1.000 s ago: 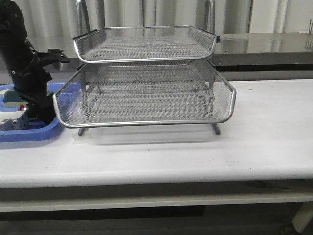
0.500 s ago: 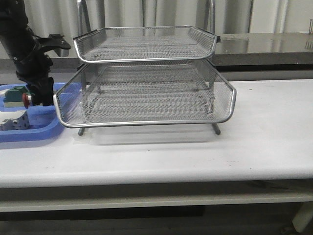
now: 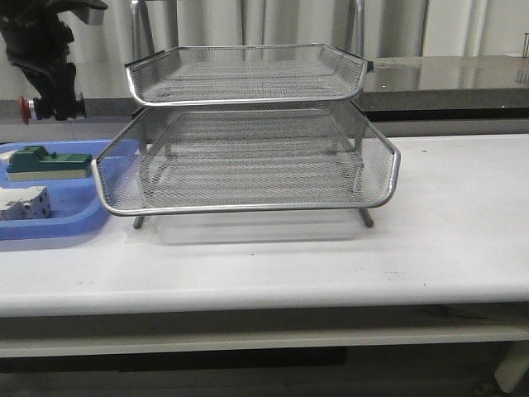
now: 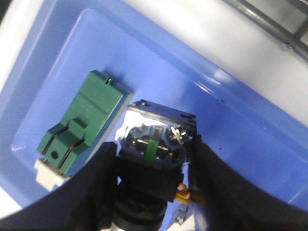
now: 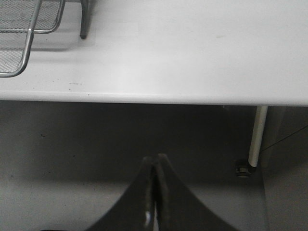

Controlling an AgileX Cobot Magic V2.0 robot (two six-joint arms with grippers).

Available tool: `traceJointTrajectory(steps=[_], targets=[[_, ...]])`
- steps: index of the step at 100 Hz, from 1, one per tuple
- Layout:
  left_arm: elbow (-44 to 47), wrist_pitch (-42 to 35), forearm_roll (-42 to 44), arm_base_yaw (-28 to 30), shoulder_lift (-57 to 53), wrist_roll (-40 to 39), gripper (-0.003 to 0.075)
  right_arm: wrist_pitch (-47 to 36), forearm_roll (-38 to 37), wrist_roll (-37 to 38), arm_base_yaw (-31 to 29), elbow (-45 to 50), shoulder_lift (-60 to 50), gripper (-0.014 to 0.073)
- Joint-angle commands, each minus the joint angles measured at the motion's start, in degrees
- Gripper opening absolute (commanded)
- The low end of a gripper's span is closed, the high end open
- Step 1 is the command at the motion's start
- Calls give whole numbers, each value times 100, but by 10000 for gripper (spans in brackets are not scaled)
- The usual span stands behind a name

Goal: Place button on rack with both arms
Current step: 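Grasp and lift the red push button with the left gripper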

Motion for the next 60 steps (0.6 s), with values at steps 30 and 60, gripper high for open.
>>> traceJointTrajectory(steps=[30, 60], targets=[[133, 181, 164, -67, -1487, -1193, 4, -299, -72, -16, -17, -132, 7, -68], [1887, 181, -4, -551, -2852, -1378, 4, -299, -72, -16, -17, -132, 7, -68]])
